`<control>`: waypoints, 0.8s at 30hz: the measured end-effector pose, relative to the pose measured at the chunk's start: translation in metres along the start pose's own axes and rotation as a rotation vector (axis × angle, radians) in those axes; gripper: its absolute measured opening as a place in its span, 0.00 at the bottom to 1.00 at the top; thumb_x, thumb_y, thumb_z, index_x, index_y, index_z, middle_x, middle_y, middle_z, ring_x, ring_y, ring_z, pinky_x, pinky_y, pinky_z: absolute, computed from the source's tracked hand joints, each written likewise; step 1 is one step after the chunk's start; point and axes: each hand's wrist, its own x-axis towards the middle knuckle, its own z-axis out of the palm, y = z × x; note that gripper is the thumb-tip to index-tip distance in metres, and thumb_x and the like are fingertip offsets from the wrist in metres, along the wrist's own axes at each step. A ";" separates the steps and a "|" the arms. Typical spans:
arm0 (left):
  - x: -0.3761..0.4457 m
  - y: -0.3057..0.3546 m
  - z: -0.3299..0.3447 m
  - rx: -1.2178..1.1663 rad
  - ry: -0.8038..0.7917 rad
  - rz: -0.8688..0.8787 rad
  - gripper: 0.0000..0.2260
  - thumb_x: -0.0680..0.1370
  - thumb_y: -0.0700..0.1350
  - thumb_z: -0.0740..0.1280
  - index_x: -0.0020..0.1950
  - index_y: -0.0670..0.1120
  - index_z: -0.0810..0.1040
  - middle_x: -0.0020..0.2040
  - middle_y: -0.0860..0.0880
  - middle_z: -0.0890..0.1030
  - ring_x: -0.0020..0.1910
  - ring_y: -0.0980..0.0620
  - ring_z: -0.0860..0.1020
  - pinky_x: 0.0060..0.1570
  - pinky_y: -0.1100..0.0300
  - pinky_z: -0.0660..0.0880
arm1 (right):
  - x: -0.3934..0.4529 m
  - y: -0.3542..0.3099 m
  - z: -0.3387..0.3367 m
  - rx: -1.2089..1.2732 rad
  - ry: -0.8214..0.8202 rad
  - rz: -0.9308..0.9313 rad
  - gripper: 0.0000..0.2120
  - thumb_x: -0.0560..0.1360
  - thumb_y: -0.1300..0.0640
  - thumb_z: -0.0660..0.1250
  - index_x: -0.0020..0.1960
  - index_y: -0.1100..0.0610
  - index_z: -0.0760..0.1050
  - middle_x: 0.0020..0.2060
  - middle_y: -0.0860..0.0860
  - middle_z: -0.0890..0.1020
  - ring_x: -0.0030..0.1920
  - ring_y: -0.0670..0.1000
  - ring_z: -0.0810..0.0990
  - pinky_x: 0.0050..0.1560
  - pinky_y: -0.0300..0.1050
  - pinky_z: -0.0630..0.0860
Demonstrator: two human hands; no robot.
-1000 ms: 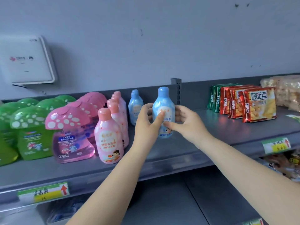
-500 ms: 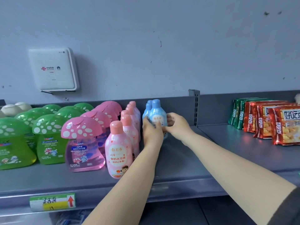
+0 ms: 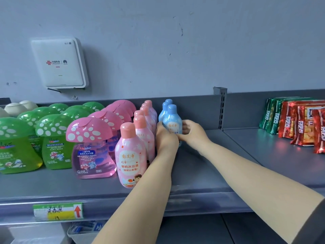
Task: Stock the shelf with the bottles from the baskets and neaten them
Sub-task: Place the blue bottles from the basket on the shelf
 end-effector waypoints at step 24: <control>-0.096 0.046 0.005 0.553 -0.063 1.045 0.04 0.73 0.40 0.63 0.42 0.42 0.78 0.38 0.48 0.78 0.40 0.45 0.74 0.33 0.57 0.69 | -0.123 -0.076 -0.139 -1.332 0.198 -0.414 0.12 0.77 0.47 0.61 0.55 0.53 0.74 0.44 0.46 0.76 0.52 0.50 0.71 0.42 0.43 0.63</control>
